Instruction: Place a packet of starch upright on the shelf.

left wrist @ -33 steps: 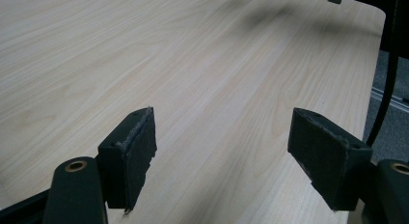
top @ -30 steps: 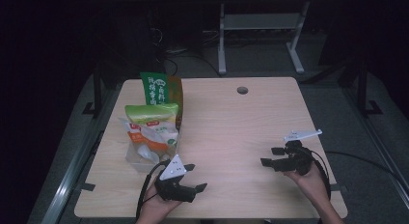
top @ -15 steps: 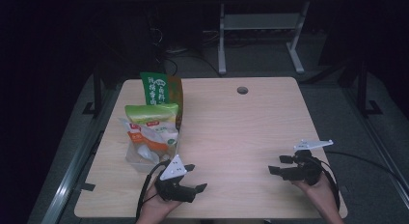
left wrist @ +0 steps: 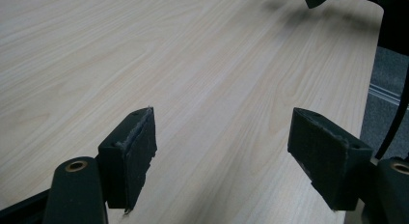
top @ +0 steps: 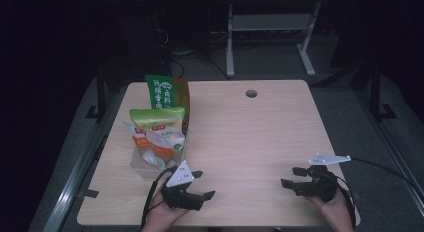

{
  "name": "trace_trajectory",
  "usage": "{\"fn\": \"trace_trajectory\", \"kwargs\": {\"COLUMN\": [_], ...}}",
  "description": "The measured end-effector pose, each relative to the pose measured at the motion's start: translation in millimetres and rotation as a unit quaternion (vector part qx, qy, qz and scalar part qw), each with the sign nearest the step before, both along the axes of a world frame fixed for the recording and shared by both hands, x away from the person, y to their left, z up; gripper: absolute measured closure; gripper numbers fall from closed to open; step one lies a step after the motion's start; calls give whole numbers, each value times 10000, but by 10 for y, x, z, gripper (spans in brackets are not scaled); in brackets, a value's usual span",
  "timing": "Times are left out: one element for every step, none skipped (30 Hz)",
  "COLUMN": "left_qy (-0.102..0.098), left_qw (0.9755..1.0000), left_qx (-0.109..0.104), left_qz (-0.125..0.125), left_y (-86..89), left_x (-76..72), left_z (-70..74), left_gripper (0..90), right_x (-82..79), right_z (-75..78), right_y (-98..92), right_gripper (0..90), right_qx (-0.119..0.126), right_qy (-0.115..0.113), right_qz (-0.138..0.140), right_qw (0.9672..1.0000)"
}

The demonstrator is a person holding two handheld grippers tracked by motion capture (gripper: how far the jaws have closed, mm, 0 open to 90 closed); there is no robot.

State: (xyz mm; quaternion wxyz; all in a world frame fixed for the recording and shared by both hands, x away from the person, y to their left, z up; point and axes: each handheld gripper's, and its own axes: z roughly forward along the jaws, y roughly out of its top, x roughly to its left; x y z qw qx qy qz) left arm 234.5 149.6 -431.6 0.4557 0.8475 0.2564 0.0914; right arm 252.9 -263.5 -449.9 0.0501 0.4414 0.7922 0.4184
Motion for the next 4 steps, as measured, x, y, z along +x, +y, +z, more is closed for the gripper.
{"fn": "trace_trajectory", "kwargs": {"left_qy": [-9,-19,-25,-37], "left_qw": [10000,10000,10000,10000], "left_qx": [4,9,9,6], "left_qz": [-2,-6,-19,-25], "left_y": [-1,-1,1,2], "left_x": [-3,-7,-10,-13], "left_z": [0,2,6,9], "left_gripper": [248,248,248,248], "right_x": [-19,-29,-42,-58], "right_z": [5,7,7,8], "right_y": [6,6,2,1], "right_gripper": [261,259,257,256], "right_qx": [-15,-10,19,62], "right_qy": [-32,-60,-114,-119], "right_qz": [-7,-12,-15,-33], "right_qw": [10000,10000,9999,9999]}}
